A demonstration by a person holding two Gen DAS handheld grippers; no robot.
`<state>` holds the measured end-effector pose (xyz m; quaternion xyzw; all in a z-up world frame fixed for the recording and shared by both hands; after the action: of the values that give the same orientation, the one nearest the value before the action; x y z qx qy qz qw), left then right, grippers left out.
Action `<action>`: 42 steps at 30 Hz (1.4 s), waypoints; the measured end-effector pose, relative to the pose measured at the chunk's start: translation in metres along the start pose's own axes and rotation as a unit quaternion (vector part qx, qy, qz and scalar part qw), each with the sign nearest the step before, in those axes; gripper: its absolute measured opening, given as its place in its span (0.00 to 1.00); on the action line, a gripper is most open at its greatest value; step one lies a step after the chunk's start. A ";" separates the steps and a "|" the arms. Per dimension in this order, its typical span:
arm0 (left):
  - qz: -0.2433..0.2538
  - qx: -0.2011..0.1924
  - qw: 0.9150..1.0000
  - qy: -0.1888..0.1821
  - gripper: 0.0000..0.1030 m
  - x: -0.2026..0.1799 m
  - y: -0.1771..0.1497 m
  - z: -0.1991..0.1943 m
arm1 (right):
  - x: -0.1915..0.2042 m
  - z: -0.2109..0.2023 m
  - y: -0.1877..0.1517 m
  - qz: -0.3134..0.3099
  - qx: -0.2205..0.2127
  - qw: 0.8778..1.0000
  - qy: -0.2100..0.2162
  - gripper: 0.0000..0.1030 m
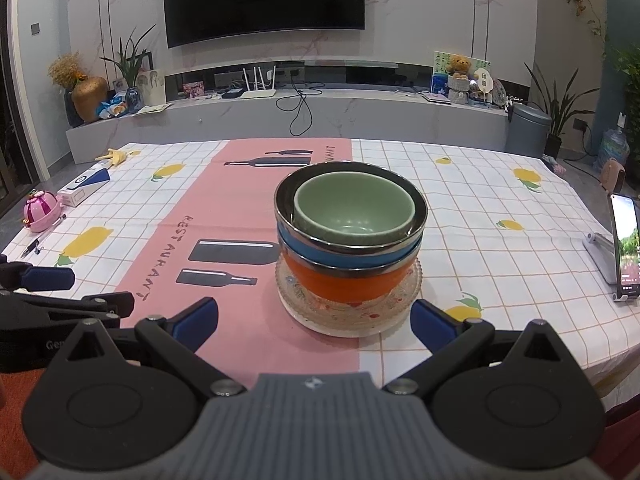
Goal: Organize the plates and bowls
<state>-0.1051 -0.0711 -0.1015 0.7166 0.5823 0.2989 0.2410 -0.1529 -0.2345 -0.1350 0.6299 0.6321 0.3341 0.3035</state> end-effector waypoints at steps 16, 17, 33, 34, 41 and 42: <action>-0.005 -0.010 1.000 -0.009 0.78 0.001 0.002 -0.002 | 0.004 0.002 -0.001 -0.004 0.005 1.000 0.003 0.97; -0.006 -0.011 1.000 -0.010 0.78 0.001 0.002 -0.002 | 0.004 0.002 -0.001 -0.004 0.006 1.000 0.003 0.97; -0.009 -0.006 1.000 -0.007 0.78 0.003 0.000 -0.002 | 0.005 0.001 -0.001 -0.003 0.006 1.000 0.003 0.97; -0.009 -0.006 1.000 -0.007 0.78 0.003 0.000 -0.002 | 0.005 0.001 -0.002 -0.003 0.006 1.000 0.003 0.97; -0.007 -0.006 1.000 -0.007 0.78 0.002 0.000 -0.003 | 0.005 0.000 -0.003 -0.001 0.007 1.000 0.002 0.97; -0.007 -0.006 1.000 -0.007 0.78 0.003 0.000 -0.003 | 0.004 0.001 -0.003 -0.002 0.007 1.000 0.003 0.97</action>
<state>-0.1070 -0.0686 -0.0993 0.7129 0.5840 0.2954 0.2519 -0.1542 -0.2301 -0.1374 0.6301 0.6360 0.3310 0.2982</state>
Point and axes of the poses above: each gripper's, at about its wrist camera, not at the fingertips, and z roughly the way its jaws point, x to its left, y to its top, the point moved 1 cm from there along z, roughly the way its jaws point
